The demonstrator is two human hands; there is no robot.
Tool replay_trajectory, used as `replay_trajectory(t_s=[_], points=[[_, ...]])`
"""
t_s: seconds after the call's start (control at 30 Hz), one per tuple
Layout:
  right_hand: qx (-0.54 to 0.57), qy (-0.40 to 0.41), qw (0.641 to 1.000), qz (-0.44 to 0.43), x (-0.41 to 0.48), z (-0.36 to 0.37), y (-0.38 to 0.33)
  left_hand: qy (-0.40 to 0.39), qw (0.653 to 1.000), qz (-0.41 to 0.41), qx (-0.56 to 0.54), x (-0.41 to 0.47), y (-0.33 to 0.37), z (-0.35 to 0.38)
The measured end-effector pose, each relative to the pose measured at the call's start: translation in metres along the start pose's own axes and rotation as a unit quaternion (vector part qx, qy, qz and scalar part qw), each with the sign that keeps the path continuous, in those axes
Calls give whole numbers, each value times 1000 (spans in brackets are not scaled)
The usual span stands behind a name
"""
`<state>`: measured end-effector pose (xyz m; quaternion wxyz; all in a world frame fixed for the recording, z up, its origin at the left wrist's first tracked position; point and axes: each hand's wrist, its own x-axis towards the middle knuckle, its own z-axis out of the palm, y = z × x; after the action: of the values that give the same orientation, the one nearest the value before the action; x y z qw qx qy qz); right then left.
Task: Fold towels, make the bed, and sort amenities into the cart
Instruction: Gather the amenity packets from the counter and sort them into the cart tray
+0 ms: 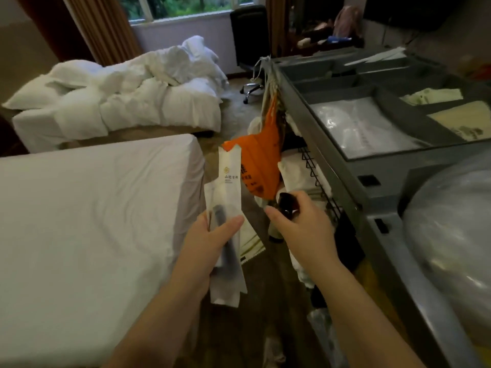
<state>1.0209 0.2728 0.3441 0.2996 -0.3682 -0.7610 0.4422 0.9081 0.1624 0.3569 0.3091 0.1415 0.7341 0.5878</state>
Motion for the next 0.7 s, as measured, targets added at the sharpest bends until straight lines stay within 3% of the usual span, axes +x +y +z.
replay_trajectory(t_s=[0.27,0.5,0.6,0.7], points=[[9,-14,999,-34,227,52,-48,58,998,1,-24,190,91,-23],[-18,-46,997,-67,367,102,-59,64,996,-24,-57,334,113,-36],[-54,-24,997,-55,434,110,-44,50,998,-25,-21,426,125,-22],[-91,31,995,-2,500,105,-30,-21,1000,-23,6,525,161,8]])
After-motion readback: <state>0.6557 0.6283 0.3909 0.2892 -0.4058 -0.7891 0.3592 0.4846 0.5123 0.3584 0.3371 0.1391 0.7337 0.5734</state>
